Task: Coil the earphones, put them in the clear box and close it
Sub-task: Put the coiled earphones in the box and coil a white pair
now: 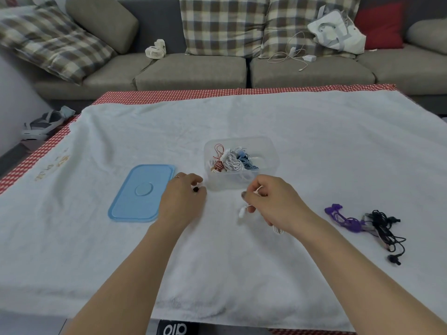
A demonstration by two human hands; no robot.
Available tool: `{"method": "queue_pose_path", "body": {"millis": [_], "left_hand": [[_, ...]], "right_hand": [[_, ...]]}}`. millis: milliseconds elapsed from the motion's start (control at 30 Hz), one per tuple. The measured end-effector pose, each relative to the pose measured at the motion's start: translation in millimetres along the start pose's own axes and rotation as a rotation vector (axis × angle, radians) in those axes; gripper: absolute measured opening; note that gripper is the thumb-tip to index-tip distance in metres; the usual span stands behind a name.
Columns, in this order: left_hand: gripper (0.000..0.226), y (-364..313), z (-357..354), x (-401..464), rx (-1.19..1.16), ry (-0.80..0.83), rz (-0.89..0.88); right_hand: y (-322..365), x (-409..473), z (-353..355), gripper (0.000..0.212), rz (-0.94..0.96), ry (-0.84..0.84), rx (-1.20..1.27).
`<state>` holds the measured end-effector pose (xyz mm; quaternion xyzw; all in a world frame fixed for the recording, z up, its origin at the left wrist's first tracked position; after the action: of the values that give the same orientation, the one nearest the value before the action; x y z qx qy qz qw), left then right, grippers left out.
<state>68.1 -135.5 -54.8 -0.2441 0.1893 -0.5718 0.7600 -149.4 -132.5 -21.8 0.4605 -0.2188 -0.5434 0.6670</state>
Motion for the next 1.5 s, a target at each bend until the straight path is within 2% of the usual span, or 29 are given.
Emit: {"method": "queue_pose_path", "body": {"millis": [133,267,367,433,633,800,1000,1500], "left_hand": [[0.022,-3,-6,5,0.044,-0.004,0.012],[0.016,-6,-6,6,0.074,-0.020,0.009],[0.013,-10,0,5,0.051,-0.044,-0.019],[0.009,-12,4,2,-0.030,-0.040,-0.028],[0.010,-28,20,-23,-0.316,0.000,-0.041],[0.008,-61,20,-52,-0.549,0.124,-0.143],[0.009,-71,20,-58,-0.628,0.184,-0.166],[0.012,-77,17,-58,-0.622,0.196,-0.196]], "right_hand": [[1,4,-5,0.011,0.006,0.020,-0.022],[2,6,-6,0.022,-0.008,0.023,0.031],[1,5,0,0.013,-0.002,-0.025,0.082],[1,4,4,0.006,0.000,-0.057,0.124],[7,-2,13,0.008,0.054,-0.107,0.321],[12,-8,12,0.011,0.047,-0.047,0.530],[13,-10,11,0.010,0.037,-0.043,0.524],[14,-10,16,0.006,0.078,-0.076,0.456]]}}
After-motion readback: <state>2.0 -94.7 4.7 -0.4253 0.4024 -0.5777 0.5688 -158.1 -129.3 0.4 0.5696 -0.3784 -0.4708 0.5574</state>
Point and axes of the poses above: each hand's wrist, its own x-axis towards the middle knuckle, its own z-axis out of the back of the hand, y = z × x, the point moved 5 cm from there along x, towards the middle knuckle, and after that the axes turned 6 degrees about y, right-handed, at the moved point
